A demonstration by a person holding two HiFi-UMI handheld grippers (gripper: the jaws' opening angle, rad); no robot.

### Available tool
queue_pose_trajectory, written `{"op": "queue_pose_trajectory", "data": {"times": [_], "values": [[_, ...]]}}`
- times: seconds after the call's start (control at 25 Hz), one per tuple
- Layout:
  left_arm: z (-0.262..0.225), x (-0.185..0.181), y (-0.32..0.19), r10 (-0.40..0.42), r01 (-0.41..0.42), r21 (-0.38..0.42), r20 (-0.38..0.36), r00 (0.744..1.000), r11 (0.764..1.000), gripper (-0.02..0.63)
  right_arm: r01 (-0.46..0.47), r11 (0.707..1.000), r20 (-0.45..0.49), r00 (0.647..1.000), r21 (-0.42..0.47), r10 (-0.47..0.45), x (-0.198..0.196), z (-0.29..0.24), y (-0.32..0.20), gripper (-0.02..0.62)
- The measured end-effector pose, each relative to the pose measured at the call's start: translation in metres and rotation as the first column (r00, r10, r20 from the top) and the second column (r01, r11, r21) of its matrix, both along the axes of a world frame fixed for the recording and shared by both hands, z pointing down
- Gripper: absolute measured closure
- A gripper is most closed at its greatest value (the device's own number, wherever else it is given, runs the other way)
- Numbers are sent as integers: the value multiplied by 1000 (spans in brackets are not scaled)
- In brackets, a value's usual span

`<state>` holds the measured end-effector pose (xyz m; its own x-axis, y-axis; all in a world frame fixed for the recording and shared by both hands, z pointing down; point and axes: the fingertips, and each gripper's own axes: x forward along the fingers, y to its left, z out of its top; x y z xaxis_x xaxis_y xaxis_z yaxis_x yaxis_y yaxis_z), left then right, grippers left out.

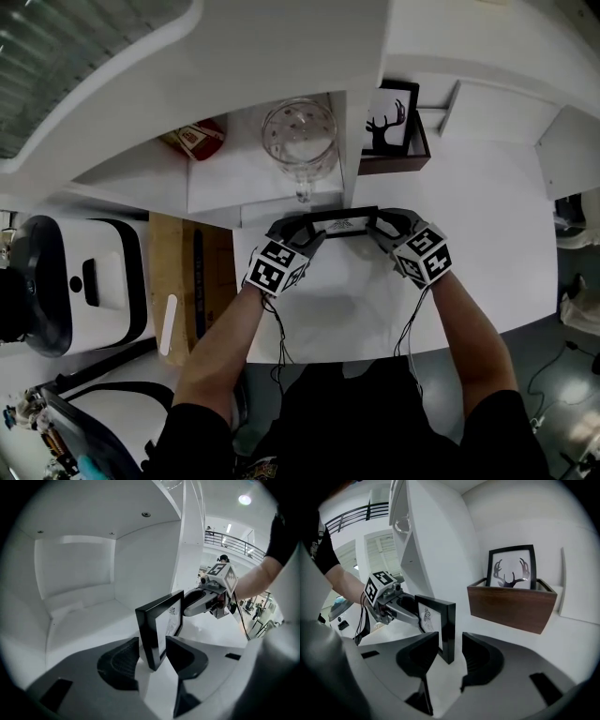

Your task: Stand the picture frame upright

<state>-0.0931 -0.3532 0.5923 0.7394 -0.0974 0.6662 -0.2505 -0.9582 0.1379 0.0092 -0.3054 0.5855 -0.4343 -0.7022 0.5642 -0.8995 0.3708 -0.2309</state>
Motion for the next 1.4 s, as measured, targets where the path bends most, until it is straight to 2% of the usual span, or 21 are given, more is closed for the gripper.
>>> {"op": "queue_pose_trajectory", "data": {"times": [0.24,0.52,0.68,0.84,1.04,1.32,1.4], "values": [[-8,-22,5,-75,75,1,0,997,997,431,0,1000,-4,1000,-7,0,7,-5,17,460],[-23,-54,28,-204,205,4,-12,979,979,431,-21,1000,10,1000,3,20,18,-23,47,460],[-42,-63,48,-284,285,8,-28,958,959,431,-38,999,61,998,33,36,20,-43,63,472],[-69,-58,71,-335,338,21,-79,939,941,445,-27,997,80,997,74,22,19,-67,75,527],[-102,-48,105,-385,395,61,-130,914,917,502,42,991,90,995,124,-53,14,-95,93,577],[-138,-48,152,-481,502,90,-184,857,860,591,114,975,156,977,190,-145,9,-133,118,583],[-143,-48,167,-506,527,82,-191,841,846,595,134,970,163,972,204,-169,7,-141,127,583]]}}
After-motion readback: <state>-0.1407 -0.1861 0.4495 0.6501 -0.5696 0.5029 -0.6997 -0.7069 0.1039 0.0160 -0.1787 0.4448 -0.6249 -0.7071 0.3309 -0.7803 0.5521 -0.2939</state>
